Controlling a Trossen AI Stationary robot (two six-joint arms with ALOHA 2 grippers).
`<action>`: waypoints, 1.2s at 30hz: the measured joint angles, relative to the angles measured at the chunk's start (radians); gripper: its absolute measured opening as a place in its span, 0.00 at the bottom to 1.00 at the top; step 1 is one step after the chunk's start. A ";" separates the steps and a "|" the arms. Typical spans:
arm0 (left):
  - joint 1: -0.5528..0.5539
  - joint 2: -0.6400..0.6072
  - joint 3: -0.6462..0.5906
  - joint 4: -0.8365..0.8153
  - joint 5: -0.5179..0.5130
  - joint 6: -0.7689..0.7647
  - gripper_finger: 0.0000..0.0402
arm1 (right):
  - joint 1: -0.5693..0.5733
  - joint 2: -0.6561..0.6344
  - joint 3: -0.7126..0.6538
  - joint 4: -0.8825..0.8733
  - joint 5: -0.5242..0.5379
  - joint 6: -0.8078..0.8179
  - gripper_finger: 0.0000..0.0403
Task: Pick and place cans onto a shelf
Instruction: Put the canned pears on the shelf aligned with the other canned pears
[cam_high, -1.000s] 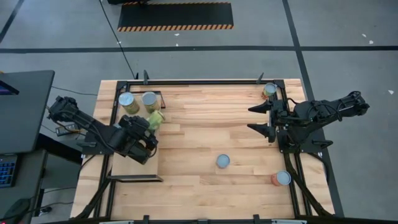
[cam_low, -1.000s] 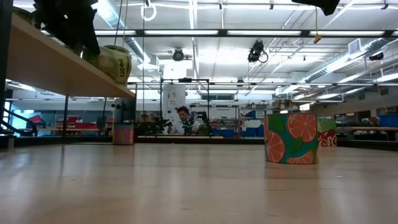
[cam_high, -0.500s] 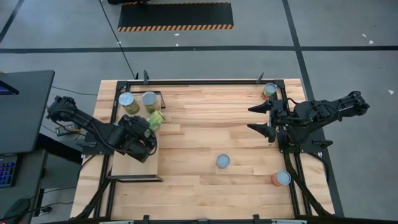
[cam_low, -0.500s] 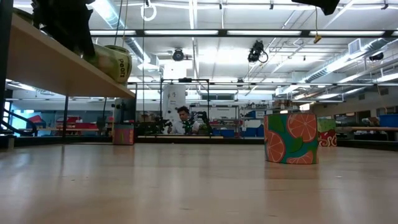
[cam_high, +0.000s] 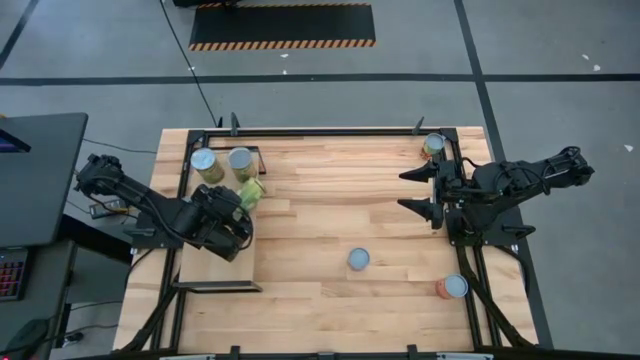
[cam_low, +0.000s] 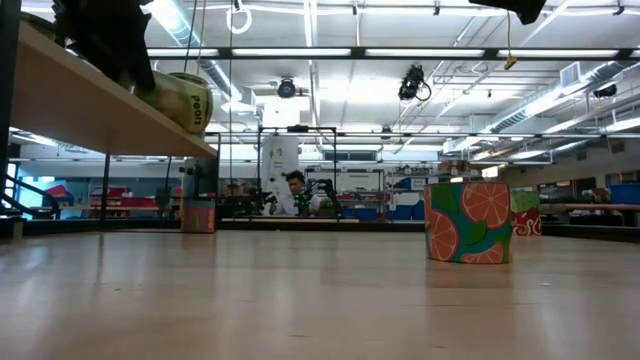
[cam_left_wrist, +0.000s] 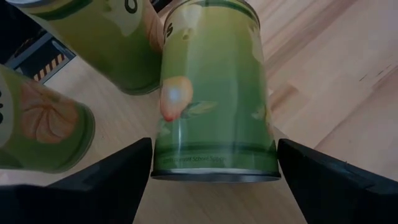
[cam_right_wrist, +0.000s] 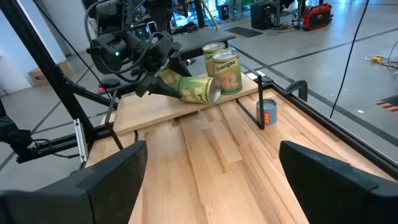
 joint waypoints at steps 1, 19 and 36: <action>0.000 0.000 0.000 0.000 0.001 0.000 0.88 | 0.000 0.000 0.000 0.000 0.000 0.000 0.93; 0.000 -0.001 0.015 0.016 0.019 0.004 0.88 | 0.000 0.000 0.000 0.046 0.000 0.002 0.93; 0.067 -0.001 0.135 0.019 0.040 0.076 0.88 | 0.000 0.000 0.000 0.060 0.000 0.003 0.93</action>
